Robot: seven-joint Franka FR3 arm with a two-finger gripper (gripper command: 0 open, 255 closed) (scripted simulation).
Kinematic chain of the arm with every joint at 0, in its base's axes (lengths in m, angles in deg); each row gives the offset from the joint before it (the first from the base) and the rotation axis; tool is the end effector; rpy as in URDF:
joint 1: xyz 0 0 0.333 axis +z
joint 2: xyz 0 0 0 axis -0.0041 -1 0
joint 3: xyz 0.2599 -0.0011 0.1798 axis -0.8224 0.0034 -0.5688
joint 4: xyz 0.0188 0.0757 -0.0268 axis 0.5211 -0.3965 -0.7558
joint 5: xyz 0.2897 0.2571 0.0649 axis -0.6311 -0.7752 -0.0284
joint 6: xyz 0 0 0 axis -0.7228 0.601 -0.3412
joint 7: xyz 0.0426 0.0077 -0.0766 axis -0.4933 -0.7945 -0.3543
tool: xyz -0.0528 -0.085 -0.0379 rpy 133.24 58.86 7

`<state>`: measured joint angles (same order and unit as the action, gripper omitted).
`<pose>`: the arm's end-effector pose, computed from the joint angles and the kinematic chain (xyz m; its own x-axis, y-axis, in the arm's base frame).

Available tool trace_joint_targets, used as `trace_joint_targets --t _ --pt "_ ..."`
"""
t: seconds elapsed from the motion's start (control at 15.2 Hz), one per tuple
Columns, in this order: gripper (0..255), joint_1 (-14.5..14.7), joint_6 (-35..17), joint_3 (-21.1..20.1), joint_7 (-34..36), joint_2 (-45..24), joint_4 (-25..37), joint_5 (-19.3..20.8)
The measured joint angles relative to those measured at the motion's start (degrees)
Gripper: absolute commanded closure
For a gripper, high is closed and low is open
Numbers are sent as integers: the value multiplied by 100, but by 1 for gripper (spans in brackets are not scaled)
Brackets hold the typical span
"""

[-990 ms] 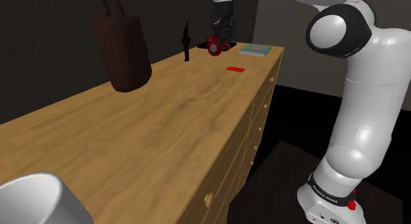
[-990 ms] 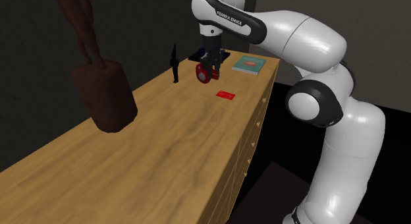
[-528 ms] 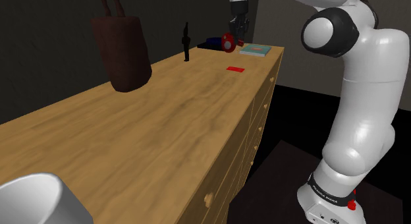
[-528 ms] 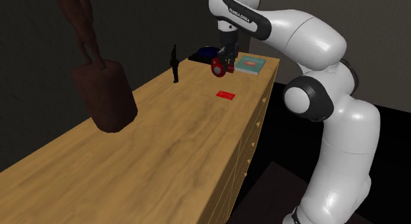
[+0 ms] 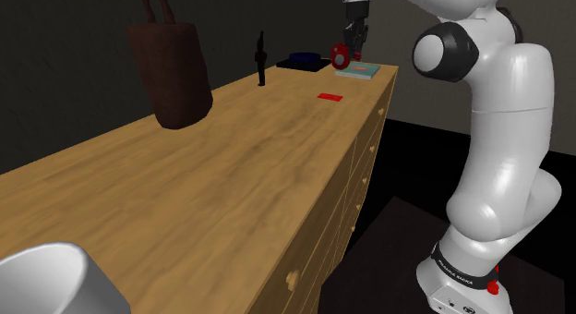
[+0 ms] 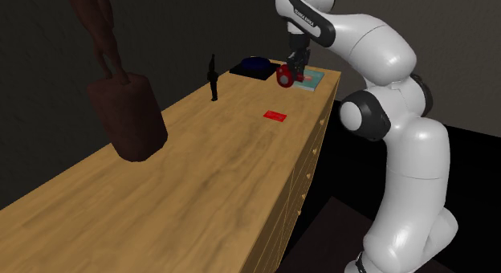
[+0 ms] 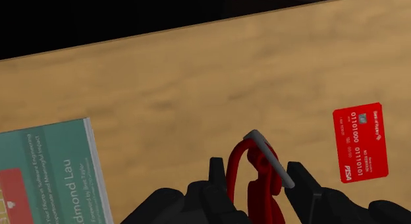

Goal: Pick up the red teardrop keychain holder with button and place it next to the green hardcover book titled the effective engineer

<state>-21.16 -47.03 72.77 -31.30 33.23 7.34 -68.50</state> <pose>0.5530 -0.2677 0.6749 0.9945 0.0293 -0.1002 0.0295 -0.9996 0.0006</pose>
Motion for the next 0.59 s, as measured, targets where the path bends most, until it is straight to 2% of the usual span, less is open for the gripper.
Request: trace_joint_targets --t 0.13,0.2,0.59 --pt "255 -232 205 65 -260 -416 632 -48" --pt "255 -267 164 75 -304 -444 614 -49" --pt "255 -234 -599 88 -325 83 -673 5"
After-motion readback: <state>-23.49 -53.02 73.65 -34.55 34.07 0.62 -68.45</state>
